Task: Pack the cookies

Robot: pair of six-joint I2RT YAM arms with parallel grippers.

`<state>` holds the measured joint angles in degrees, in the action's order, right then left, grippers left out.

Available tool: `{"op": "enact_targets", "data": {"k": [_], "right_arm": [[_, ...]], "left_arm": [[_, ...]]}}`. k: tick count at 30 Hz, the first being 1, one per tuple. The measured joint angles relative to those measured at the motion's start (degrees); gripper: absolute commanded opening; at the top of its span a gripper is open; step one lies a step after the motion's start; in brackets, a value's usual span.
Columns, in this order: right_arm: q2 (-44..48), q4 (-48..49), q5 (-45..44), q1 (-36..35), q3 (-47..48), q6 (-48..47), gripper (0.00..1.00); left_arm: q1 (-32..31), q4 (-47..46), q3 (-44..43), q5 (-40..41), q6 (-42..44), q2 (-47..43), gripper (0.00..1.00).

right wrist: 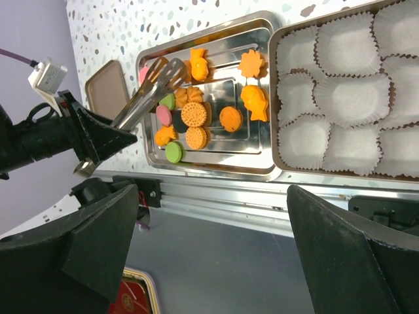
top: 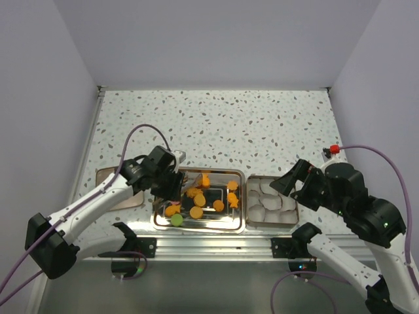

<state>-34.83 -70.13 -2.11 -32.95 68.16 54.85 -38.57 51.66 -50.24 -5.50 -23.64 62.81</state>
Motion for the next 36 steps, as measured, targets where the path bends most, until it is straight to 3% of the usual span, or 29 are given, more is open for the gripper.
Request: {"op": "enact_targets", "data": {"k": [8,13,20,27,36], "right_arm": [[0.52,-2.67,-1.49,0.0,0.02,0.0,0.99],[1.62,-3.45,-1.95,0.0,0.07,0.22,0.99],[2.27,-4.76,-2.95,0.0,0.28,0.61,0.99],[2.27,-4.76,-2.91,0.0,0.22,0.79,0.99],[2.27,-3.98,-2.89,0.0,-0.94,1.09,0.99]], "left_arm": [[-2.78,-1.44,0.0,1.84,-0.94,3.3,0.54],[-4.02,-2.19,0.0,2.14,-1.33,4.48,0.46],[-4.28,-2.75,0.72,2.54,-1.97,3.78,0.36],[-4.26,-2.27,1.01,3.23,-2.99,1.18,0.35],[-4.33,1.46,-10.84,4.57,-3.19,2.86,0.33]]}}
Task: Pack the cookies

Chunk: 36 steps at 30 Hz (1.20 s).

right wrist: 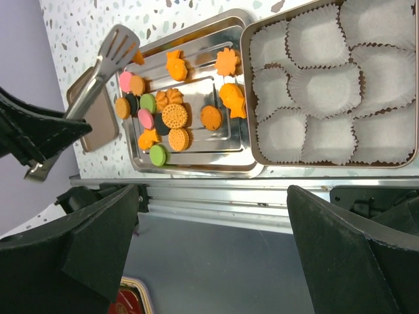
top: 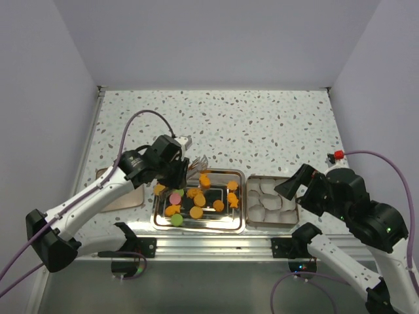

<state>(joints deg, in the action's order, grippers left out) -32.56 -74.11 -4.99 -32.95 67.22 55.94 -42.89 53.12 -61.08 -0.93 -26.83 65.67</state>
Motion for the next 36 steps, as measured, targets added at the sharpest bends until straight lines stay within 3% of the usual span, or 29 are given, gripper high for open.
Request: {"op": "enact_targets", "data": {"k": [10,20,26,36], "right_arm": [[-0.59,-0.17,-0.76,0.0,1.99,-0.09,0.99],[-0.87,-1.18,-3.08,0.0,5.01,-0.5,0.99],[-0.81,-2.34,-4.74,0.0,7.32,-0.52,0.99],[0.31,-2.64,-5.95,0.0,7.82,-0.48,0.99]], "left_arm": [[-0.9,-0.15,-9.66,-1.11,-0.02,5.11,0.31],[-13.0,-3.21,-18.58,-1.01,-0.7,16.31,0.31],[-17.51,-5.97,-19.78,-0.9,-0.7,22.29,0.31],[-19.52,-9.14,-20.46,-0.79,-0.68,28.61,0.32]]}}
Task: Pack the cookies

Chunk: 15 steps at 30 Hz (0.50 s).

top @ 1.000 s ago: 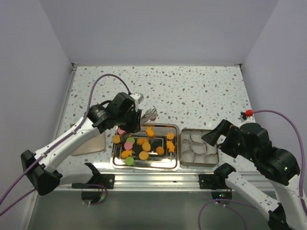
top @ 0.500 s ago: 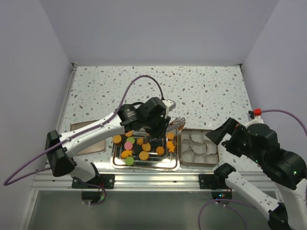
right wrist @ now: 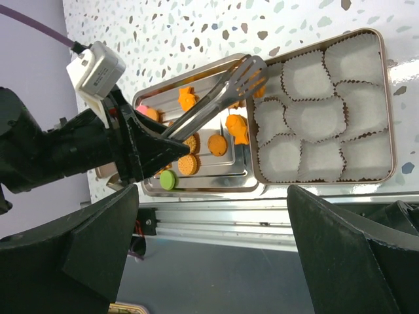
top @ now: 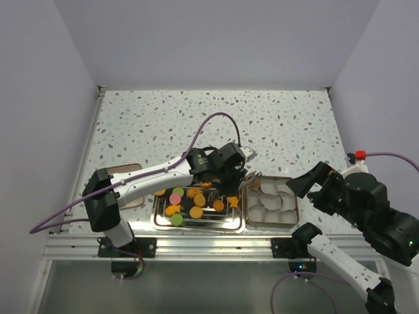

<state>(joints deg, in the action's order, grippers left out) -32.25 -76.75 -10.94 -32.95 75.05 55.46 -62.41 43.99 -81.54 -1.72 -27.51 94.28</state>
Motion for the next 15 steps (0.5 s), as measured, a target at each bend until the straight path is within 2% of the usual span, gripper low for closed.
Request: {"op": "enact_targets", "data": {"k": [6,15], "right_arm": [[0.17,-0.04,-0.17,0.0,0.37,0.02,0.99],[1.29,-0.15,-0.15,0.0,0.37,0.28,0.99]], "left_arm": [[-0.33,-0.94,-0.48,0.02,0.0,1.75,0.33],[-0.7,-1.33,-0.66,1.16,-0.02,1.99,0.41]]}}
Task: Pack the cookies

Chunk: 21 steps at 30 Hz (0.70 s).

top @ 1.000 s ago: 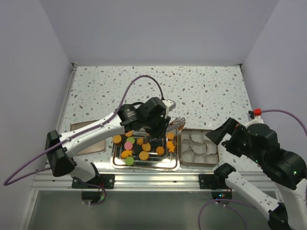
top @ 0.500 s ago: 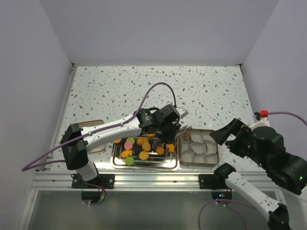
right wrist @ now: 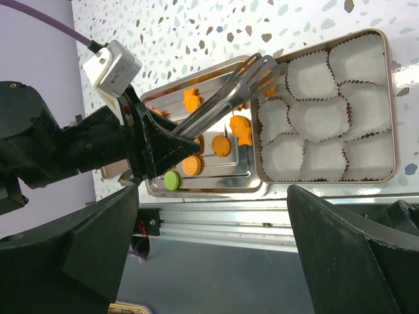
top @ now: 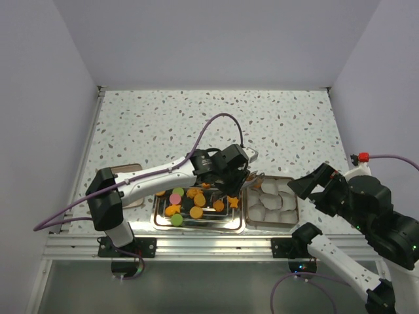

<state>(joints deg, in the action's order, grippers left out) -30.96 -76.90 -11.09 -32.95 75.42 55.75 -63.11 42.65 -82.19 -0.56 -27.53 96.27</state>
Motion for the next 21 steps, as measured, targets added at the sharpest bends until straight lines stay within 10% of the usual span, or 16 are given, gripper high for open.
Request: {"op": "enact_targets", "data": {"k": [21], "right_arm": [[-1.55,0.09,0.74,0.0,-2.82,-0.04,0.99]], "left_arm": [[-0.04,0.24,-1.14,4.59,-0.61,0.0,0.49]]}}
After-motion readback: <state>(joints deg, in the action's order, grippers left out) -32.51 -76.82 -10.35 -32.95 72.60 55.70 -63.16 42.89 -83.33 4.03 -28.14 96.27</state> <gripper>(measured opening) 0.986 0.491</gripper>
